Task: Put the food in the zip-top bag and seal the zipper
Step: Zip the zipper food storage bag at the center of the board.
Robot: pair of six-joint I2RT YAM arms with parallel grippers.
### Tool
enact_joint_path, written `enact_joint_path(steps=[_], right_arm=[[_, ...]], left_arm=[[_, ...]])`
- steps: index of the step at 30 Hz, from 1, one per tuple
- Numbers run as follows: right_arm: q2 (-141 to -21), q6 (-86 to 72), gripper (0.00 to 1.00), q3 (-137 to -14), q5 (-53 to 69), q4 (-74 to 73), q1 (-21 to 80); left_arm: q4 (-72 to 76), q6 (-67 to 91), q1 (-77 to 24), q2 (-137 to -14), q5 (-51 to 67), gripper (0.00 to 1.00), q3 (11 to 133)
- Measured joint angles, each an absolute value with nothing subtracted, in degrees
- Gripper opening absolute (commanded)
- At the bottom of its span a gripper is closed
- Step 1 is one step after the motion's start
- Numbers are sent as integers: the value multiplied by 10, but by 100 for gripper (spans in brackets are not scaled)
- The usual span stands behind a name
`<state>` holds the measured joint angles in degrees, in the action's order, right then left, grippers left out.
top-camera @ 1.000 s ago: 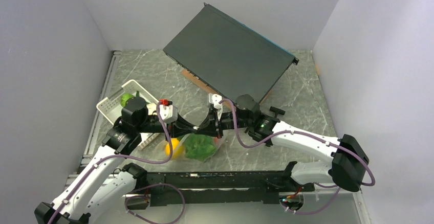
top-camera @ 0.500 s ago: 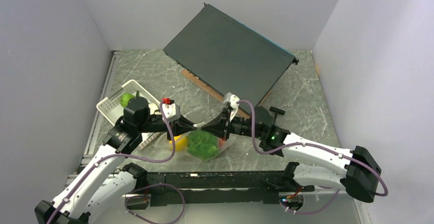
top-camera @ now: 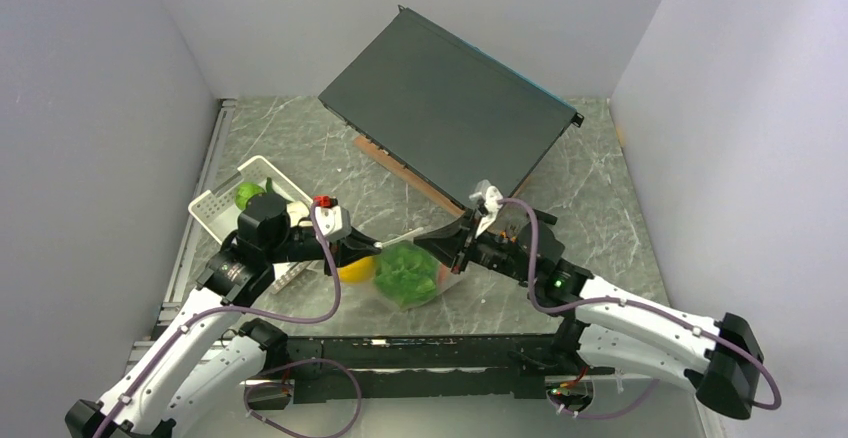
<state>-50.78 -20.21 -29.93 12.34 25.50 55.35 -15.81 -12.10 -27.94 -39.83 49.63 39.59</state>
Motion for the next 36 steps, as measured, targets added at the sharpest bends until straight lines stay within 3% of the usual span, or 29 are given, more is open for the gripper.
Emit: enact_joint_path(steps=[15, 22, 27, 32, 36], right_arm=[[-311, -243, 0, -237, -42, 89, 555], [-298, -220, 0, -246, -9, 25, 550], [-357, -161, 33, -337, 51, -79, 546], [-403, -116, 51, -437, 83, -159, 546], [-460, -87, 58, -512, 112, -198, 546]], left_arm=[[-178, -128, -280, -398, 493, 0, 396], [-190, -128, -279, -408, 496, 0, 396], [-203, -128, -276, -431, 504, 0, 396], [-209, -128, -275, -456, 520, 0, 396], [-209, -128, -275, -458, 527, 0, 396]])
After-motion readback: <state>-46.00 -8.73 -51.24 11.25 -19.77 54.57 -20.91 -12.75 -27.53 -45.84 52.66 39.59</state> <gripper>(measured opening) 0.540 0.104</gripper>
